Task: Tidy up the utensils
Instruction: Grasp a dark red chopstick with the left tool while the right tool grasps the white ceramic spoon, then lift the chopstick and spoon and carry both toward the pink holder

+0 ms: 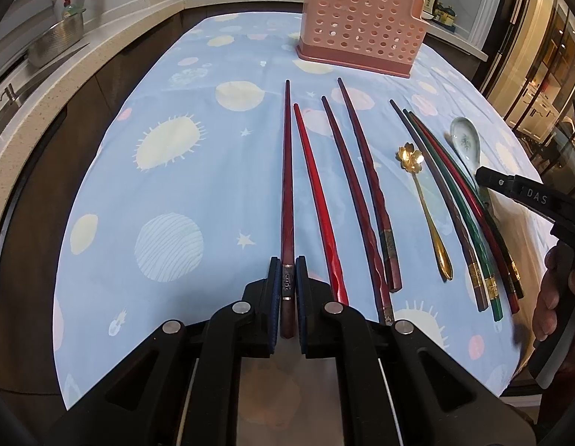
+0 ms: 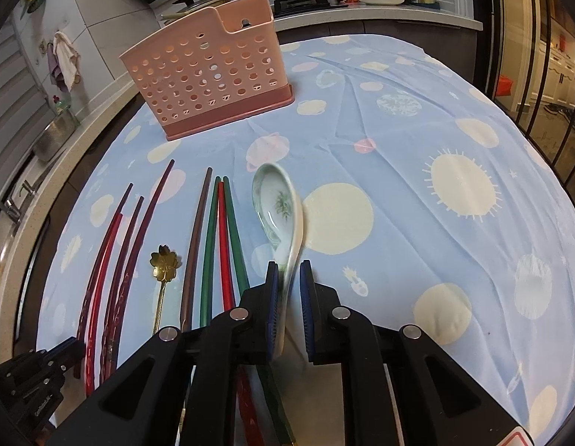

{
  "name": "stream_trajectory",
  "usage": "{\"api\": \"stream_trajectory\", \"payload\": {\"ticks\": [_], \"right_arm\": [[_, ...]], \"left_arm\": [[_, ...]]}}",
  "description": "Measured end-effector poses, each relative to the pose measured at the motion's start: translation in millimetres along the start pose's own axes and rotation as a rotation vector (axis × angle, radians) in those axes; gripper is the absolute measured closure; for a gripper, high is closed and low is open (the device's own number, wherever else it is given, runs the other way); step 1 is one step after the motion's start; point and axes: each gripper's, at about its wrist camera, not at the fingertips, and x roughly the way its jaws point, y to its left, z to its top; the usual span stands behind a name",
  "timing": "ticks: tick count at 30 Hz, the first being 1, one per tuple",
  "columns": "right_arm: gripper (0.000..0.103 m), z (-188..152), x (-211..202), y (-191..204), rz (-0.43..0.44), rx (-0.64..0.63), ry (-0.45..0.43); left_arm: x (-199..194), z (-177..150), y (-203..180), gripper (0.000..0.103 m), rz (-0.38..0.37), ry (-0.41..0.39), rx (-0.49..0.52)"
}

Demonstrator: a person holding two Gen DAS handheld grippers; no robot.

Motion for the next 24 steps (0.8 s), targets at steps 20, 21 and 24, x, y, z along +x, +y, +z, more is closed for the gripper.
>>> {"api": "stream_trajectory", "payload": {"ticks": [20, 21, 24], "right_arm": [[0.095, -14.6, -31.2, -7.0, -0.038, -0.008, -0.043], [0.095, -15.5, -35.6, -8.2, -0.040, -0.006, -0.050], [0.096, -19.1, -48.7, -12.0, -0.041, 0.003, -0.069]], "left_arm": [[-9.8, -4.7, 7.2, 0.096, -0.079, 0.009, -0.027], [-12.2, -6.4, 6.8, 0.096, -0.080, 0.005, -0.024], [-21.7, -11.2, 7.0, 0.096, -0.084, -0.007, -0.026]]}}
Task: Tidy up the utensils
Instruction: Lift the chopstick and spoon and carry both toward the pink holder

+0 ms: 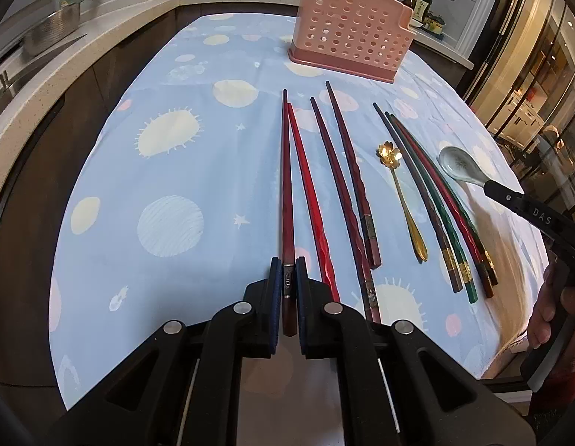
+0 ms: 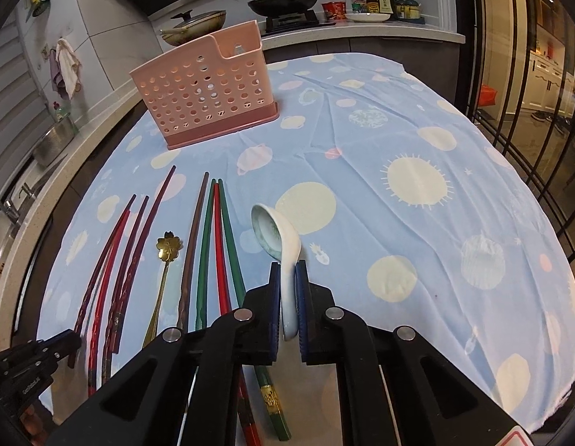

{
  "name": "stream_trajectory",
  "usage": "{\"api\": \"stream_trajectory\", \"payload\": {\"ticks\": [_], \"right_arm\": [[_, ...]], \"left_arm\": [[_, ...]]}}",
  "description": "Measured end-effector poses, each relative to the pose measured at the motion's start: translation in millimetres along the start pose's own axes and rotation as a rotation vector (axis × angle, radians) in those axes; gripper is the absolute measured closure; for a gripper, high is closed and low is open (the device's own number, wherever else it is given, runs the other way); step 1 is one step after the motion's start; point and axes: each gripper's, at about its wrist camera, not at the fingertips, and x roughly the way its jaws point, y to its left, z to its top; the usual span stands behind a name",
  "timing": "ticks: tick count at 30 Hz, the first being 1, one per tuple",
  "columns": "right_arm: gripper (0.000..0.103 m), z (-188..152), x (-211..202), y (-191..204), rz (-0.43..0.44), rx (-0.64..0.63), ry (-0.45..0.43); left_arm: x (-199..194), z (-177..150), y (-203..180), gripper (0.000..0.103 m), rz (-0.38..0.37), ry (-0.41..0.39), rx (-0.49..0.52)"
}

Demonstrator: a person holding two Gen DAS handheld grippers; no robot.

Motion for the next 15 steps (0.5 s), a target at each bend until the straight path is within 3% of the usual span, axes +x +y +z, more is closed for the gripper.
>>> {"api": "stream_trajectory", "payload": {"ticks": [15], "right_arm": [[0.096, 6.3, -57.7, -8.9, 0.016, 0.006, -0.119]], "left_arm": [[-65.4, 16.9, -5.4, 0.096, -0.025, -0.158, -0.001]]}}
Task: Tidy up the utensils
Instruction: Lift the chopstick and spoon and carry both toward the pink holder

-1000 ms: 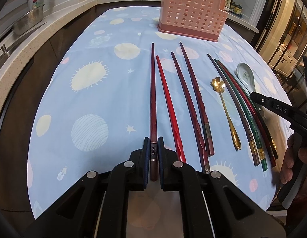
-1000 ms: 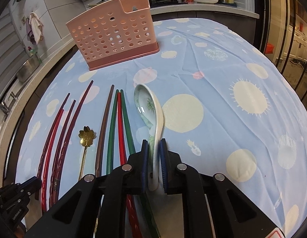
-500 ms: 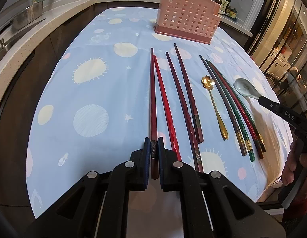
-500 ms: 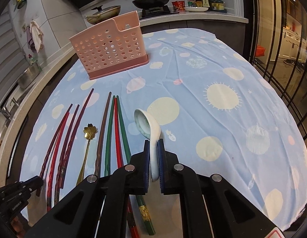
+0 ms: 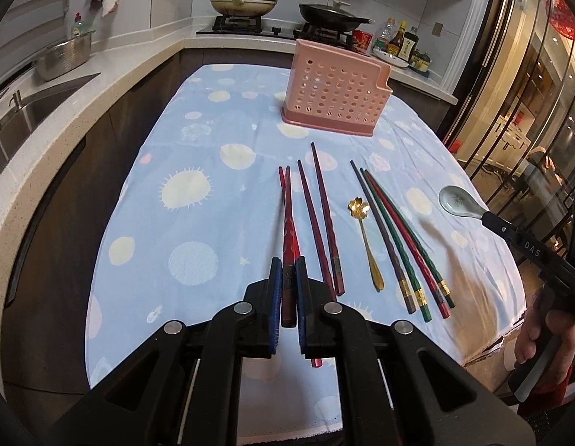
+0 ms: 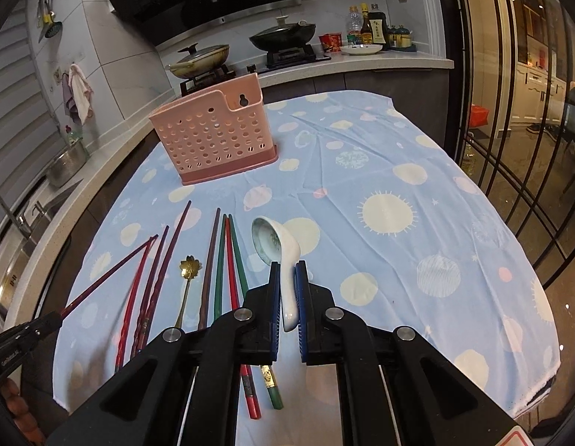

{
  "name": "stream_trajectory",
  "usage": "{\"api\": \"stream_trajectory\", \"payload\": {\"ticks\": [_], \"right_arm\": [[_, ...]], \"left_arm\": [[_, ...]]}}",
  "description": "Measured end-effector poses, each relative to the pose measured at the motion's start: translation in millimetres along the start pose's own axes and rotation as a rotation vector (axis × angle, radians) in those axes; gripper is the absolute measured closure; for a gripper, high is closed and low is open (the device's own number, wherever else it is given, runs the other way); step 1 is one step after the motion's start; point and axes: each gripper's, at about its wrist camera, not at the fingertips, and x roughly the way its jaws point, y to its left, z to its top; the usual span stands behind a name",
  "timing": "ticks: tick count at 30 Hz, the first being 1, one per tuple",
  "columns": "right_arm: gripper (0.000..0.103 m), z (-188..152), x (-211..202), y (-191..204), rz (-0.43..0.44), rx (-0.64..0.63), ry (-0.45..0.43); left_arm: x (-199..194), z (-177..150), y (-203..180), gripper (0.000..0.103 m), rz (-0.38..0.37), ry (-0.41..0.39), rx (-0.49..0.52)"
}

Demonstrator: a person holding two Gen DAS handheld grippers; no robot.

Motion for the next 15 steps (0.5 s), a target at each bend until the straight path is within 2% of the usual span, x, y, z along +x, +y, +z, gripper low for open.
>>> {"api": "stream_trajectory", "payload": {"ticks": [9, 15], "right_arm": [[0.096, 31.0, -2.1, 3.7, 0.010, -0.008, -0.046], [0.096, 60.9, 13.1, 9.3, 0.031, -0.017, -0.043]], "left_arm": [[-10.3, 50.7, -7.3, 0.096, 0.008, -0.103, 0.031], [-10.6, 91.7, -14.6, 0.096, 0.007, -0.167, 0.060]]}}
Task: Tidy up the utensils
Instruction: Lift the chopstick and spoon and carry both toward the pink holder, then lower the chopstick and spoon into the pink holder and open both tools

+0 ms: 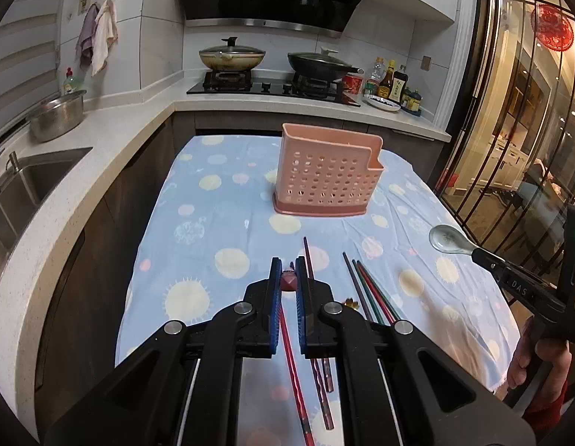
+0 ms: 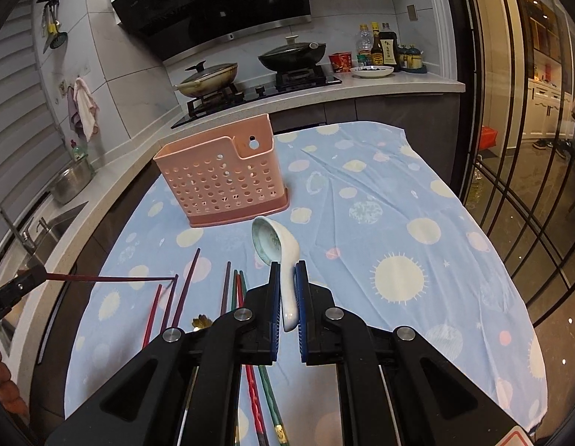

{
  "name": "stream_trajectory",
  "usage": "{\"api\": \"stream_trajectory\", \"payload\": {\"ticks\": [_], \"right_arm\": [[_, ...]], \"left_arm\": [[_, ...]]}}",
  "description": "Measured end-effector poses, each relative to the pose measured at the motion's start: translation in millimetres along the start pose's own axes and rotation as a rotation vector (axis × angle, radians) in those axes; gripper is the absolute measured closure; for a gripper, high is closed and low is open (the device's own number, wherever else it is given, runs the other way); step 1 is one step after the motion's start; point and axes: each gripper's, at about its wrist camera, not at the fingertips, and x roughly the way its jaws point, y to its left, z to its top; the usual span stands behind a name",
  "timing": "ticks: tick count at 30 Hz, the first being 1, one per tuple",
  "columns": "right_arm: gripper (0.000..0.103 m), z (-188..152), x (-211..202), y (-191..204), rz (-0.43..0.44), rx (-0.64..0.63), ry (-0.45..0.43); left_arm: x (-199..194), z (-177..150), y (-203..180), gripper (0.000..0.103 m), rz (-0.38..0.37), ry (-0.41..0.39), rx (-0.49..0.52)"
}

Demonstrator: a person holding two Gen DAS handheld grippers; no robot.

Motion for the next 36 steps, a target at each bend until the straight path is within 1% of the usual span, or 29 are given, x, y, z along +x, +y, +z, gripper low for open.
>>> {"api": "stream_trajectory", "payload": {"ticks": [5, 12, 18, 22, 26, 30, 33, 36], "right_arm": [[0.096, 26.3, 19.9, 7.3, 0.020, -0.015, 0.019], [0.096, 73.3, 43.8, 17.4, 0.015, -0.042, 0.002], [0.096, 112.6, 63.2, 29.0, 0.019, -0.069, -0.012], [0.096, 134.9, 79.7, 37.8, 0.015, -0.091, -0.006], [0.096, 149.0, 100.6, 43.0, 0.016, -0.108, 0.031], [0.096, 155.3, 119.1, 45.6, 0.017, -0.120, 0.075], [0.096, 157.6, 132.5, 45.6, 0.022, -0.123, 0.108], [0.096, 158.5, 145.5, 45.6, 0.020, -0.123, 0.137]], "left_arm": [[13.8, 32.7, -4.2, 0.096, 0.001, -0.039, 0.022], [30.9, 80.8, -9.4, 0.096, -0.001, -0.097, 0.041], [35.9, 121.7, -15.0, 0.096, -0.006, -0.160, 0.048], [31.6, 153.4, -20.4, 0.096, -0.011, -0.221, 0.058], [26.7, 188.6, -25.6, 0.096, -0.014, -0.284, 0.067], [24.4, 220.6, -30.4, 0.096, -0.012, -0.335, 0.078], [34.7, 237.4, -32.9, 0.096, -0.012, -0.343, 0.084], [51.6, 244.2, -34.4, 0.096, -0.008, -0.322, 0.086]]}}
